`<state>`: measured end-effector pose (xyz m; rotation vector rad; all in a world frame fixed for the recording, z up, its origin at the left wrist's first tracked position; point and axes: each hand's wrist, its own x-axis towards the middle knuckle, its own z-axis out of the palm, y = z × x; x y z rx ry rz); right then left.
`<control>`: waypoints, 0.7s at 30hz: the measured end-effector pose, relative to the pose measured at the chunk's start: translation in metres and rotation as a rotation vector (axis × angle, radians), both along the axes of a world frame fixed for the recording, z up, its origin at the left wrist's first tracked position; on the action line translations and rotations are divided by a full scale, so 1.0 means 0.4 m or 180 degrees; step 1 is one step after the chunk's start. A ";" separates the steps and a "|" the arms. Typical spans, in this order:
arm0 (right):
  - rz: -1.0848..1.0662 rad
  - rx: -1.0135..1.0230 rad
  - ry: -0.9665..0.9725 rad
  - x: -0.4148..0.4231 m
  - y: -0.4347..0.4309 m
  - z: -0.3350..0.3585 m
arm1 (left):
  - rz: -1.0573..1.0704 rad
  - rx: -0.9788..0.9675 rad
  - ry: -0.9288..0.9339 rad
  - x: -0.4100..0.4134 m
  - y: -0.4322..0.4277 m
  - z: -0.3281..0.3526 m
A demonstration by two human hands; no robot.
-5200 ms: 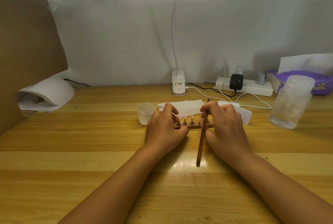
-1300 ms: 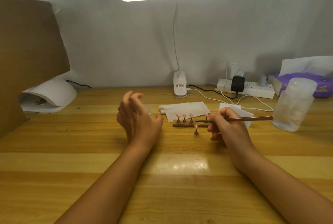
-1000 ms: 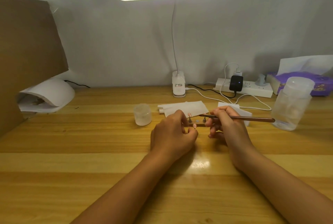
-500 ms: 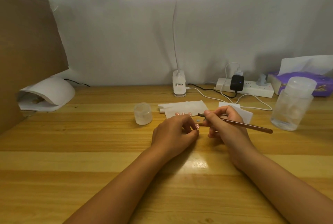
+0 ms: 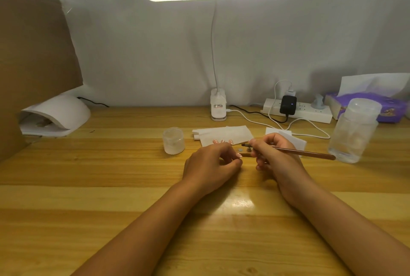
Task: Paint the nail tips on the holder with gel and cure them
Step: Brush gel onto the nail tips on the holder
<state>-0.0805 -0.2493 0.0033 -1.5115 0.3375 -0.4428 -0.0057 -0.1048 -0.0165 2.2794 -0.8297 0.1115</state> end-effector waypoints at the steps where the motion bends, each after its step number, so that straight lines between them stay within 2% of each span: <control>1: 0.0005 -0.0062 0.0027 0.000 0.001 -0.001 | -0.0010 -0.0009 -0.0002 0.000 -0.001 0.000; 8: 0.0038 -0.0406 0.0139 0.005 0.003 -0.013 | -0.0134 -0.0128 0.0012 0.009 0.001 -0.008; 21: 0.0014 -0.0619 -0.0013 -0.029 0.007 -0.011 | -0.0103 -0.0096 -0.0126 -0.010 0.004 0.006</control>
